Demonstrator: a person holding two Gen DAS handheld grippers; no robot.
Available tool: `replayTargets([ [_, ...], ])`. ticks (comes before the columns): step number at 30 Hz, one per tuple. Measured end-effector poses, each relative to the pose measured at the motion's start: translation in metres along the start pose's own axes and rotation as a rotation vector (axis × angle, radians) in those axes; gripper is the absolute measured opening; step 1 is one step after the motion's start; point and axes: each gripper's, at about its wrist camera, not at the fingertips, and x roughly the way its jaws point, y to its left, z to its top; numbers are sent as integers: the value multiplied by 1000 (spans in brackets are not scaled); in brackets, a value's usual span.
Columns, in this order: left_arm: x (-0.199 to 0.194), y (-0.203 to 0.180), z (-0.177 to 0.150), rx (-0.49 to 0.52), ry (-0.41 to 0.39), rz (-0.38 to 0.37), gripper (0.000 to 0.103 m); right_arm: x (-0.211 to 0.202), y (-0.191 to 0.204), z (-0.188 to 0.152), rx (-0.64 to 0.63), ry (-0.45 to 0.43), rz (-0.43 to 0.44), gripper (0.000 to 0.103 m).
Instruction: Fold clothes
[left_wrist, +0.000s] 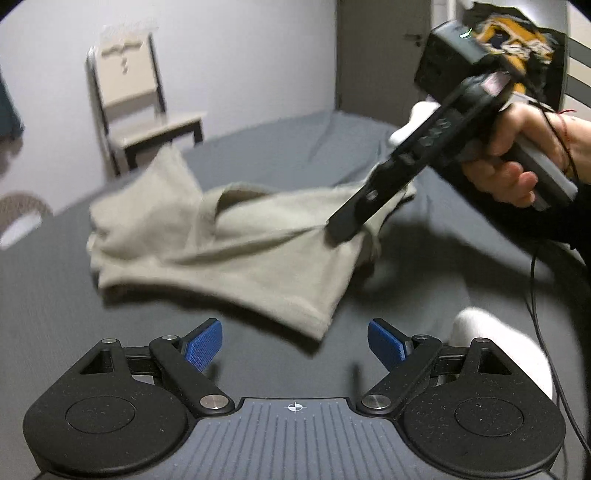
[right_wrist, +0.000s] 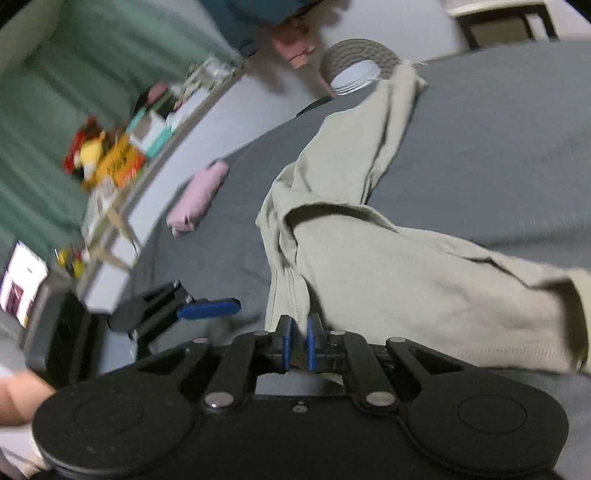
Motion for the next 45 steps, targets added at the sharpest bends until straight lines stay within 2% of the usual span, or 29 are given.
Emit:
replayTargets([
  [4,9,-26,8,188,2,58,86,4,-15,4,139,-91,126,9],
  [5,12,-28,10,188,9,59,86,6,-16,7,158,-108,140,9],
  [8,21,-34,15,173,32,57,75,6,-22,9,206,-139,167,9],
  [9,23,-33,17,140,39,56,64,5,-23,9,216,-145,169,9],
  [11,26,-30,22,66,39,66,52,3,-25,10,217,-152,144,9],
  [14,28,-24,26,-37,43,79,51,0,-29,12,222,-159,129,9],
  [19,18,-20,29,-22,-77,151,35,-3,-34,14,230,-164,115,9],
  [22,18,-16,37,-18,-76,139,15,-2,-36,13,238,-163,114,9],
  [23,20,-14,39,-10,-62,132,6,-2,-36,13,240,-163,113,9],
  [25,19,-10,41,-7,-60,118,4,-3,-35,14,236,-161,99,9],
  [28,10,4,49,-51,-51,34,4,-2,-30,12,189,-133,39,9],
  [30,-1,14,53,-66,-22,-37,4,1,-24,9,146,-89,34,9],
  [33,-19,31,55,-50,61,-153,4,8,-3,4,38,-11,34,9],
  [37,-32,48,48,10,202,-268,4,24,34,-6,-144,82,15,10],
  [40,-25,62,42,-9,310,-329,4,40,60,-19,-295,150,-61,11],
  [42,-16,69,39,-49,346,-347,4,46,75,-28,-402,179,-115,11],
  [44,-7,75,36,-92,378,-363,4,40,93,-39,-559,155,-183,17],
  [45,-5,77,34,-106,383,-375,4,36,102,-44,-640,134,-217,27],
])
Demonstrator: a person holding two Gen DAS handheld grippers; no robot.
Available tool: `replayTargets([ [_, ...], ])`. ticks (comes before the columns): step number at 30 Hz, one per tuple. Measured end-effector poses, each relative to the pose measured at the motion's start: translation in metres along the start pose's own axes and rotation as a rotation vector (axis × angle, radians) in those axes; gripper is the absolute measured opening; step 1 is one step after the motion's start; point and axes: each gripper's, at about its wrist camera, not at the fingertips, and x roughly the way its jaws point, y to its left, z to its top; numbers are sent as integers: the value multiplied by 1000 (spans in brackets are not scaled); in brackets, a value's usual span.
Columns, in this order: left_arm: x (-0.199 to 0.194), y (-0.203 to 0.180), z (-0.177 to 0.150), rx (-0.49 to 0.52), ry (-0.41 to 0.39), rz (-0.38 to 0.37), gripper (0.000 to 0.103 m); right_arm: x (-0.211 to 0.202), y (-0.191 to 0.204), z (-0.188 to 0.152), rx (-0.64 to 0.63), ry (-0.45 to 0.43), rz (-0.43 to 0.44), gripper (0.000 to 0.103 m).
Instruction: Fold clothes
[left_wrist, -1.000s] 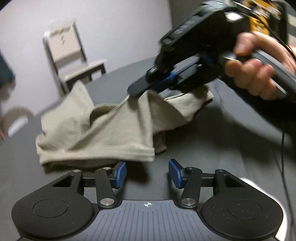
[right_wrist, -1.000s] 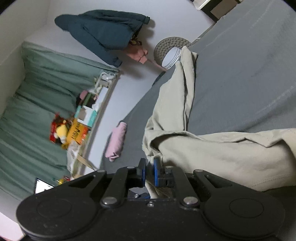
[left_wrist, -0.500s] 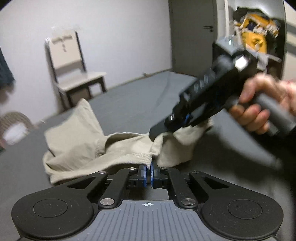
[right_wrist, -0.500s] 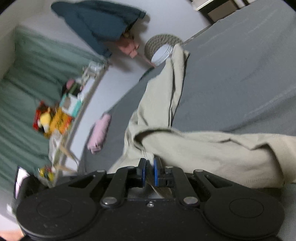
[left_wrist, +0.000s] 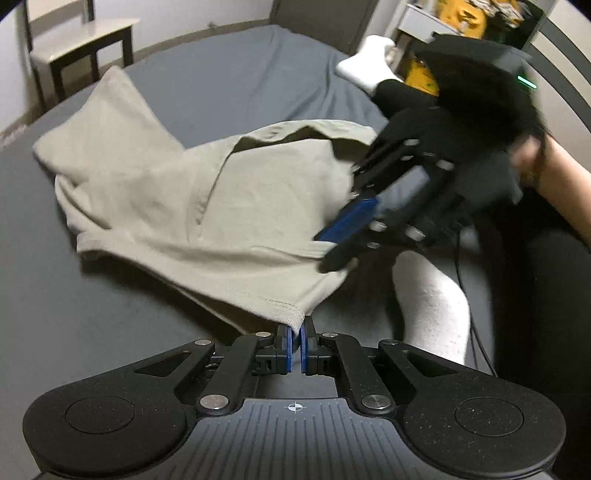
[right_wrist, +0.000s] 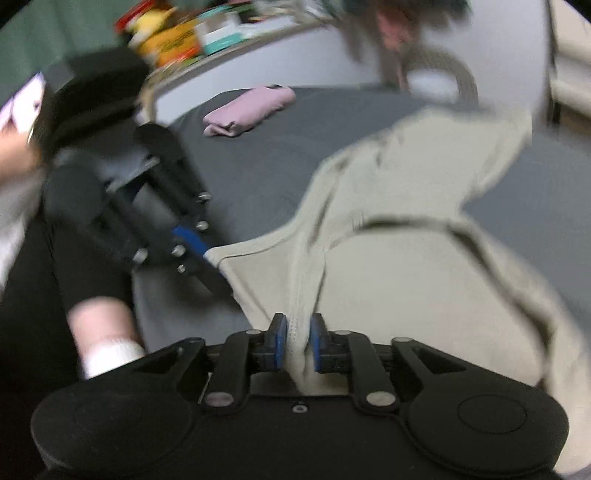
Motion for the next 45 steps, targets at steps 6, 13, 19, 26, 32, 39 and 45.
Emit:
replayTargets([
  [6,-5,3,-5,-31,0,-27,4,-18,74,-14,-568,-57,-150,33],
  [13,-19,6,-2,-39,-7,-44,4,17,133,-37,-977,-16,-372,22],
  [19,-24,4,1,-14,10,-47,4,27,140,-46,-1068,-15,-489,10],
  [26,-27,-9,-4,108,14,81,4,14,133,-31,-895,-35,-414,4],
  [32,-20,-65,-28,522,22,440,20,2,113,-13,-654,-67,-305,4],
  [39,2,-122,-68,1023,-146,807,82,-12,74,2,-341,-90,-124,4],
  [45,38,-143,-80,1245,-112,898,82,-20,42,6,-87,-107,-13,4],
])
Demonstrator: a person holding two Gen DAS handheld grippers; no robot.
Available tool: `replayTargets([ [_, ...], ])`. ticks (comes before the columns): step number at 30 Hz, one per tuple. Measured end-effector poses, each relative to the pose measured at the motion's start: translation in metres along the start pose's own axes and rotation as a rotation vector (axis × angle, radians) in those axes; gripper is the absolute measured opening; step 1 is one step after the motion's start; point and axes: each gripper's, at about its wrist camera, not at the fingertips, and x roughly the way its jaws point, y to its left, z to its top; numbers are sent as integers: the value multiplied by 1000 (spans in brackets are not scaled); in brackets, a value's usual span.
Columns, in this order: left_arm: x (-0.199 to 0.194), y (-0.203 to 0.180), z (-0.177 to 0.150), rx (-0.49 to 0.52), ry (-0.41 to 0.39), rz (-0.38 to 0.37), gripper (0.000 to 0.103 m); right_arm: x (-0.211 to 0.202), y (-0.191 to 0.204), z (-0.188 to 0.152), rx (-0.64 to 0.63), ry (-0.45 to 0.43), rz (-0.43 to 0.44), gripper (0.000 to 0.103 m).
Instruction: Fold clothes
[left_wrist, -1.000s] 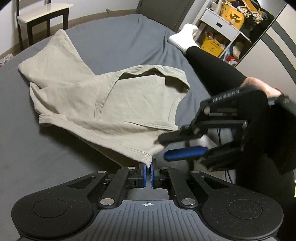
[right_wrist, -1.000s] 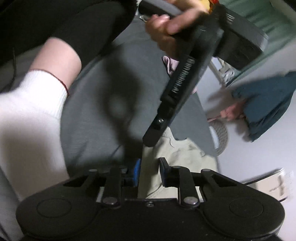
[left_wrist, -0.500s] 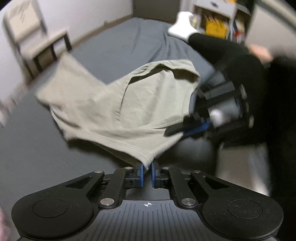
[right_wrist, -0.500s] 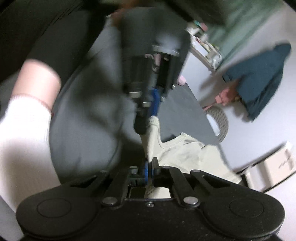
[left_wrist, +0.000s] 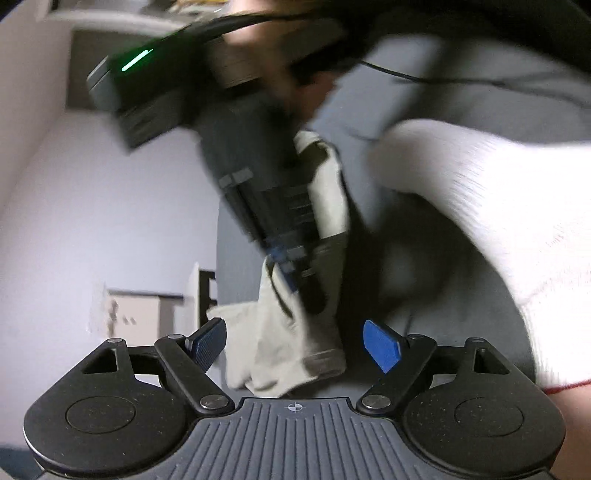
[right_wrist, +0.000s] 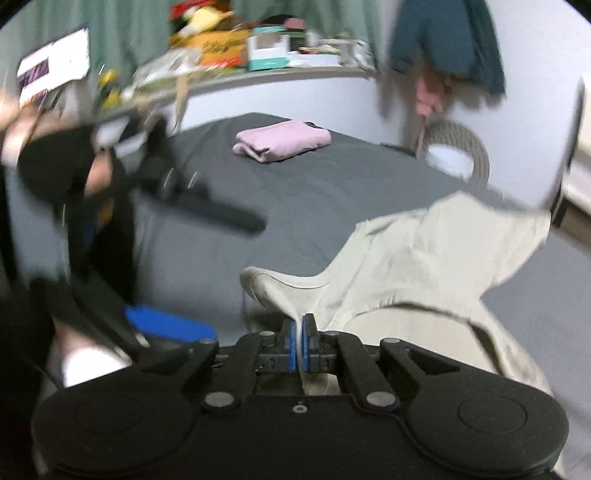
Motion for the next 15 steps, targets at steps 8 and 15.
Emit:
replayTargets([
  [8,47,5,10,-52,106,42,44,5,-38,-2,232,-10,65,4],
  [15,63,4,16,34,103,110,43,25,-62,1,313,0,66,5],
])
